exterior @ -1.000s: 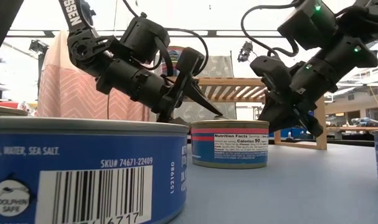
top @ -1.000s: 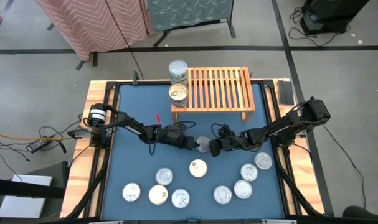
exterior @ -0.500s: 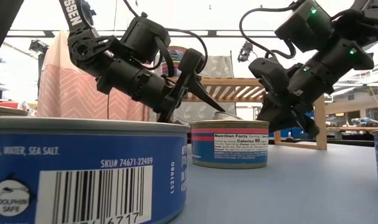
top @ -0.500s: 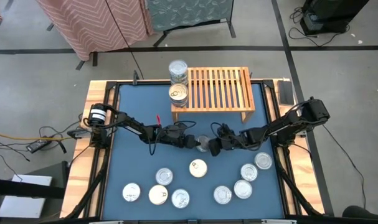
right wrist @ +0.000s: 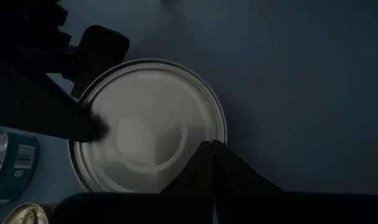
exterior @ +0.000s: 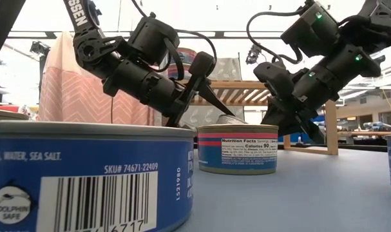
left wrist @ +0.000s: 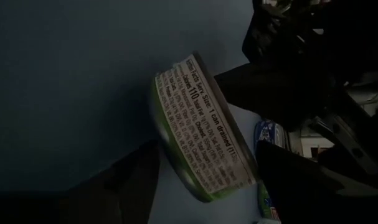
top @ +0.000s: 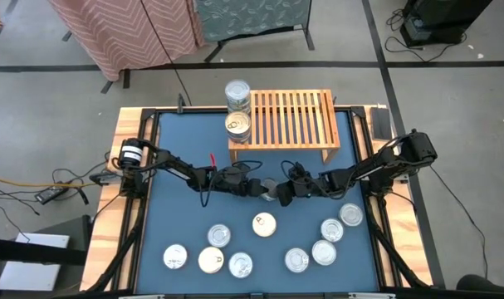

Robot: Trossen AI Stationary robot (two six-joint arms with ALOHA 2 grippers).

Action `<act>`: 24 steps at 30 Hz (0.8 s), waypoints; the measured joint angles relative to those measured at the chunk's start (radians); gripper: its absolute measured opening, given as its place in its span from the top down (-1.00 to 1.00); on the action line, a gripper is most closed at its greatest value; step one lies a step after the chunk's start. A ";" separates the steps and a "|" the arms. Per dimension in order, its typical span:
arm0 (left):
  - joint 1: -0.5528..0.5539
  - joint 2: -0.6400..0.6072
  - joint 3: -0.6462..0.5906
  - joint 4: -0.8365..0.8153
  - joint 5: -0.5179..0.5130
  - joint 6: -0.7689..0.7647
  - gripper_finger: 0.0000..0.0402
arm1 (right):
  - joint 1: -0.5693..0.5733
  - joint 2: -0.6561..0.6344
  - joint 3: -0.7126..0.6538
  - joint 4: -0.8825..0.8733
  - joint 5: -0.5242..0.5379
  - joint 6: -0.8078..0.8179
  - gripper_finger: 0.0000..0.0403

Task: Stack canned seafood by type on shelf
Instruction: Stack the green tuna can on top of the other green tuna cans on the shelf

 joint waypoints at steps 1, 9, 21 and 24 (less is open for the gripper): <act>0.000 0.000 0.004 -0.009 0.000 0.000 -0.33 | 0.000 0.000 0.000 0.004 -0.004 -0.004 1.00; 0.001 0.000 0.011 -0.033 0.030 0.001 -0.11 | 0.000 0.000 0.001 0.006 -0.006 -0.007 1.00; 0.032 0.001 0.008 0.024 0.188 -0.026 0.25 | 0.049 -0.067 -0.002 -0.012 0.085 -0.066 1.00; 0.044 0.002 0.009 0.096 0.245 -0.048 0.25 | 0.072 -0.146 0.000 -0.045 0.144 -0.068 1.00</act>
